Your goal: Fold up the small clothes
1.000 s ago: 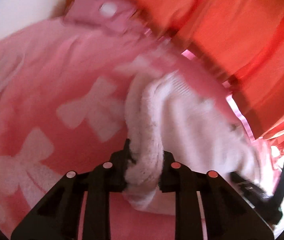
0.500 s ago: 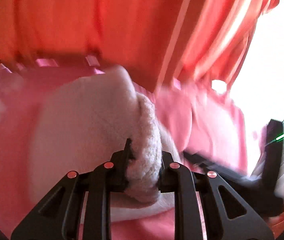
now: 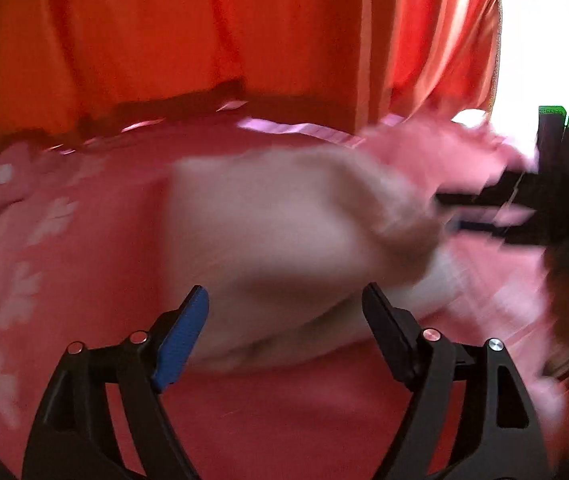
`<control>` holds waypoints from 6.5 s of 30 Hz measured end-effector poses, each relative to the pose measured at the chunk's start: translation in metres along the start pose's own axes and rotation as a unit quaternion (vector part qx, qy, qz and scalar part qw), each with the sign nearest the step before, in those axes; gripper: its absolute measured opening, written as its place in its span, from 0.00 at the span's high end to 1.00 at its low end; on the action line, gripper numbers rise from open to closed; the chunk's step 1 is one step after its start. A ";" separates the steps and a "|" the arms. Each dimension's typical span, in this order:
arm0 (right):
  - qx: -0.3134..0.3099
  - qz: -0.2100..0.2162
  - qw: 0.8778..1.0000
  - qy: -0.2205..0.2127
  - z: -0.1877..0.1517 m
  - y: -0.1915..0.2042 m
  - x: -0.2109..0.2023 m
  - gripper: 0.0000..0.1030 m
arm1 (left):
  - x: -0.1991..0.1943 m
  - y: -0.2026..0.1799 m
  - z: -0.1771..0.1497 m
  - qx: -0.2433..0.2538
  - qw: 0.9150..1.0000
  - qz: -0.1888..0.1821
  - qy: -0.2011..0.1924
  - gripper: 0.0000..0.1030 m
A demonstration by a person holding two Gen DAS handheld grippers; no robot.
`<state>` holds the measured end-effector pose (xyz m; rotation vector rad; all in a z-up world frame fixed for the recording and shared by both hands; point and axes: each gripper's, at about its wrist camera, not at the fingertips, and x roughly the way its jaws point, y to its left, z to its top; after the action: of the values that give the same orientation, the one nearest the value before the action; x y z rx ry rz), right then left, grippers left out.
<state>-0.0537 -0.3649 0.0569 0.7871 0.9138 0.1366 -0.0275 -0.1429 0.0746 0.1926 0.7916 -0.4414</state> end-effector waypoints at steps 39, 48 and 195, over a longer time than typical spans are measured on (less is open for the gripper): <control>-0.068 -0.111 0.991 0.014 0.049 -0.009 0.041 0.85 | 0.030 0.017 0.033 -0.114 0.991 -0.032 0.056 0.63; -0.071 -0.111 0.991 0.004 0.039 -0.037 0.042 0.94 | 0.042 0.004 0.018 -0.069 0.995 -0.002 0.066 0.62; -0.172 -0.082 0.975 -0.118 0.069 0.175 0.054 0.55 | -0.006 0.191 0.141 -0.174 0.977 -0.089 -0.091 0.20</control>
<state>0.0689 -0.2540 0.1623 0.3946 0.6994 0.0521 0.1457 -0.0170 0.1771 -0.2433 0.6956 -0.4737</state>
